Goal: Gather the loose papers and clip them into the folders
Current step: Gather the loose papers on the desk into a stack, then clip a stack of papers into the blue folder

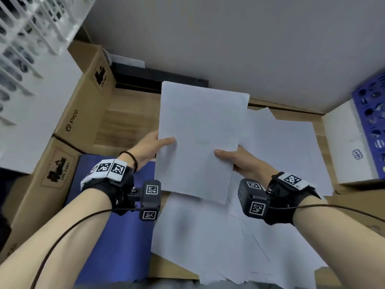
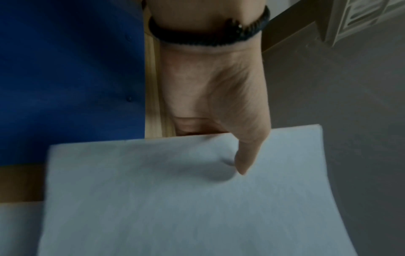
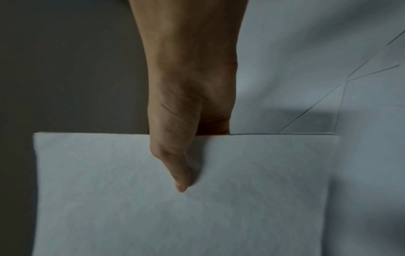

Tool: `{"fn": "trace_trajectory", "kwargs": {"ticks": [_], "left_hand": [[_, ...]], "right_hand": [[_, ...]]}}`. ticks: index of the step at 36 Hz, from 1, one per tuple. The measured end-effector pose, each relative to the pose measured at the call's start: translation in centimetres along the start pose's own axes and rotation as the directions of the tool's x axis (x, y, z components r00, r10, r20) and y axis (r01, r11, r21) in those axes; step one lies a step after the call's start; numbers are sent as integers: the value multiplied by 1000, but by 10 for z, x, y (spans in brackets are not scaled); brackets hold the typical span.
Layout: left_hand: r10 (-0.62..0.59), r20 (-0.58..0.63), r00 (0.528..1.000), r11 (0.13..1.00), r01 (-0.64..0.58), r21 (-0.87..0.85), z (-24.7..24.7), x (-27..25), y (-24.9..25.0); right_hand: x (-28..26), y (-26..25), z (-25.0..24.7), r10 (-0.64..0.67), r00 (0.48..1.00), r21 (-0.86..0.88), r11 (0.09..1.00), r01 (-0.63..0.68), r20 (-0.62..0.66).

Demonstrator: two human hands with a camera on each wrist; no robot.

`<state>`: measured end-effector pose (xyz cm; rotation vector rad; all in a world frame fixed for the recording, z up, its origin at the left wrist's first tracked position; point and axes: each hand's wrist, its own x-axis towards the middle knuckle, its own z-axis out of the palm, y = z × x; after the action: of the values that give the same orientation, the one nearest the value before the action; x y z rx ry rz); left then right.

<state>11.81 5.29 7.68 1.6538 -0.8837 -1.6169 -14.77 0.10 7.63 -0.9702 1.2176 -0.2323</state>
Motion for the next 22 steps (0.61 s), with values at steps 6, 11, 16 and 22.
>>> {"fn": "trace_trajectory", "kwargs": {"ticks": [6, 11, 16, 22], "left_hand": [[32, -64, 997, 995, -38, -94, -3, -6, 12], [21, -105, 994, 997, -28, -66, -15, -12, 0], [-3, -190, 982, 1000, -1, -20, -31, -24, -22], [-89, -450, 889, 994, 105, 10, -67, -46, -67]], "right_hand": [[2, -22, 11, -50, 998, -125, 991, 53, 29], [6, -26, 20, -5, 997, -191, 981, 20, 78], [20, -18, 40, 67, 993, -186, 981, -48, 100], [35, -2, 74, 161, 974, -263, 958, -116, 158]]}}
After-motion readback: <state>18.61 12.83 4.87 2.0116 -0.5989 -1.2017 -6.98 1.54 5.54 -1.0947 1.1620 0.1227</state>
